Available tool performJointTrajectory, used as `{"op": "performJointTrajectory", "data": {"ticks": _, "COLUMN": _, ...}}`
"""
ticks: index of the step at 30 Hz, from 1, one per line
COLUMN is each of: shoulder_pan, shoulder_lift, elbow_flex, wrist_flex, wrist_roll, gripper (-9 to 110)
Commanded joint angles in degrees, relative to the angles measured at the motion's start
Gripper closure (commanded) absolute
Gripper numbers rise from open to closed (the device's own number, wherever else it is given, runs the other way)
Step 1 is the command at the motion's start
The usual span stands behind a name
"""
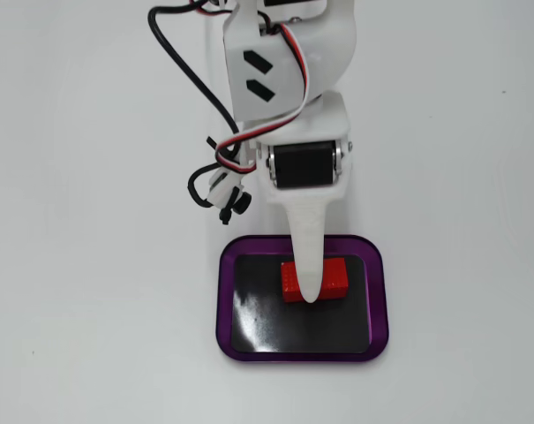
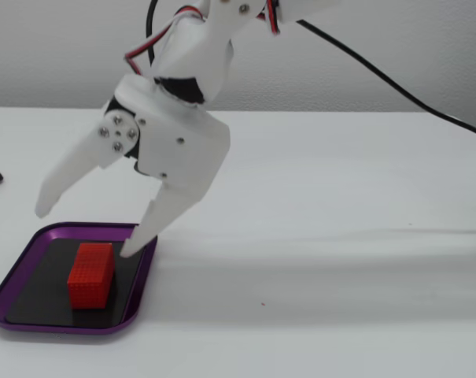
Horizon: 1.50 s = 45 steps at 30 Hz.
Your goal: Remove the cube from the box.
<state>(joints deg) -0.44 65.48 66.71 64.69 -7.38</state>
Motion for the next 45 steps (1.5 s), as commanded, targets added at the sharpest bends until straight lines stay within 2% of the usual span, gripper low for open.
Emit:
{"op": "performJointTrajectory", "data": {"ticks": 1, "shoulder_pan": -0.3, "shoulder_lift": -1.4, "elbow_flex": -1.9, "wrist_flex": -0.7, "wrist_roll": 0.4, "gripper": 76}}
{"op": "performJointTrajectory", "data": {"ticks": 9, "shoulder_pan": -0.4, "shoulder_lift": -3.7, "elbow_flex": -2.2, "wrist_flex": -1.9, "wrist_roll": 0.4, "gripper": 78}}
{"op": "performJointTrajectory", "data": {"ticks": 17, "shoulder_pan": -0.4, "shoulder_lift": -3.4, "elbow_flex": -2.2, "wrist_flex": -2.3, "wrist_roll": 0.4, "gripper": 102}}
{"op": "performJointTrajectory", "data": {"ticks": 23, "shoulder_pan": -0.4, "shoulder_lift": -1.3, "elbow_flex": -6.5, "wrist_flex": -1.1, "wrist_roll": 0.0, "gripper": 102}}
{"op": "performJointTrajectory", "data": {"ticks": 33, "shoulder_pan": -0.1, "shoulder_lift": 15.6, "elbow_flex": -19.6, "wrist_flex": 12.4, "wrist_roll": -0.4, "gripper": 102}}
{"op": "performJointTrajectory", "data": {"ticks": 40, "shoulder_pan": 0.4, "shoulder_lift": 28.9, "elbow_flex": -3.3, "wrist_flex": 12.7, "wrist_roll": -0.4, "gripper": 102}}
{"op": "performJointTrajectory", "data": {"ticks": 45, "shoulder_pan": 0.4, "shoulder_lift": 40.7, "elbow_flex": 18.7, "wrist_flex": 2.6, "wrist_roll": -0.4, "gripper": 102}}
